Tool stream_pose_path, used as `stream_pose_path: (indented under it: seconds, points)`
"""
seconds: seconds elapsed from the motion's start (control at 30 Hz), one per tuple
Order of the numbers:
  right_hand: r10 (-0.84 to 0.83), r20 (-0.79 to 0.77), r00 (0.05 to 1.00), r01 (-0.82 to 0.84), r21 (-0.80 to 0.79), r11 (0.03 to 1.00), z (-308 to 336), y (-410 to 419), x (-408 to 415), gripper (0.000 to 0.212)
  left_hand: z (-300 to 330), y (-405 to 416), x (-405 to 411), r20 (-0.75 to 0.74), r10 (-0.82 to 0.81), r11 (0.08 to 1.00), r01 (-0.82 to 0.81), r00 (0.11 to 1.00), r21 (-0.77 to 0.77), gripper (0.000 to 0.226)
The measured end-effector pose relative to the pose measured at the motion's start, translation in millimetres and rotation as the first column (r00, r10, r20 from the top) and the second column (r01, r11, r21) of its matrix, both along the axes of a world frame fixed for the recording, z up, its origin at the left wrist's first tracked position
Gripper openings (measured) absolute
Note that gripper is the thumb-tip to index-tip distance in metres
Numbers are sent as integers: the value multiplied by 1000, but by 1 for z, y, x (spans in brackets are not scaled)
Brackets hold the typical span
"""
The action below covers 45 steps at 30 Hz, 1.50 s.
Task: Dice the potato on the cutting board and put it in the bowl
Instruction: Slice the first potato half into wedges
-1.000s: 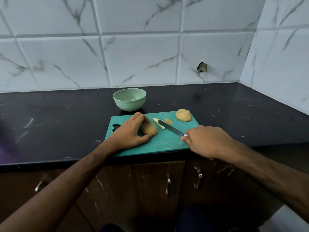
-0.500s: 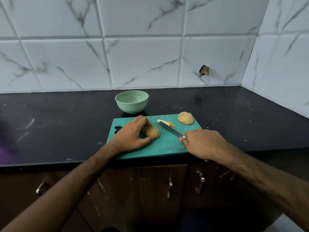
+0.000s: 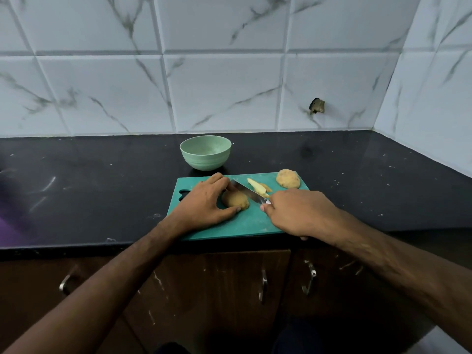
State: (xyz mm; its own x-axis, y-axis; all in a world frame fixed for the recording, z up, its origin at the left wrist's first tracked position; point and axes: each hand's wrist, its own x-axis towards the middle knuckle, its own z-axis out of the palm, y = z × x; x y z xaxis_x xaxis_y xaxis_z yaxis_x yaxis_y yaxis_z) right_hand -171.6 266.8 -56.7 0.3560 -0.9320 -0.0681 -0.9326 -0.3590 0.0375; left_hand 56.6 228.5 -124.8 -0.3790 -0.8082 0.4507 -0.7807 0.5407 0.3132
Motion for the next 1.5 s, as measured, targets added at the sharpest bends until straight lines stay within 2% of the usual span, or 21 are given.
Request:
stream_pose_path:
  seconds: [0.23, 0.37, 0.6, 0.87, 1.0, 1.23, 1.4, 1.5]
  points:
    - [21, 27, 999, -25, 134, 991, 16, -9, 2, 45, -1, -1, 0, -26, 11, 1000, -11, 1000, 11, 45]
    - [48, -23, 999, -46, 87, 995, 14, -15, 14, 36, 0, 0, -1, -35, -15, 1000, 15, 999, 13, 43]
    - [23, 37, 999, -27, 97, 995, -9, -37, 35, 32, -1, -2, -2, -17, 7, 1000, -6, 1000, 14, 48]
    - [15, 70, 997, -24, 139, 990, -17, 11, -1, 39, 3, 3, -2, -2, 32, 999, -32, 999, 20, 50]
    - [20, 85, 996, -28, 95, 995, -27, 33, -23, 39, 4, 5, -4, 12, 36, 999, -36, 999, 20, 46]
    - [78, -96, 992, -88, -106, 990, -19, 38, -30, 37, -2, 11, -5, 13, 86, 994, -87, 996, 64, 53]
    - [-46, -70, 996, 40, -85, 996, -3, 23, -54, 43, -3, 11, -4, -20, 83, 994, -81, 996, 75, 44]
    - [-58, -13, 998, 57, -51, 997, -2, 17, -52, 43, -4, 11, -4, -27, 75, 995, -73, 997, 71, 43]
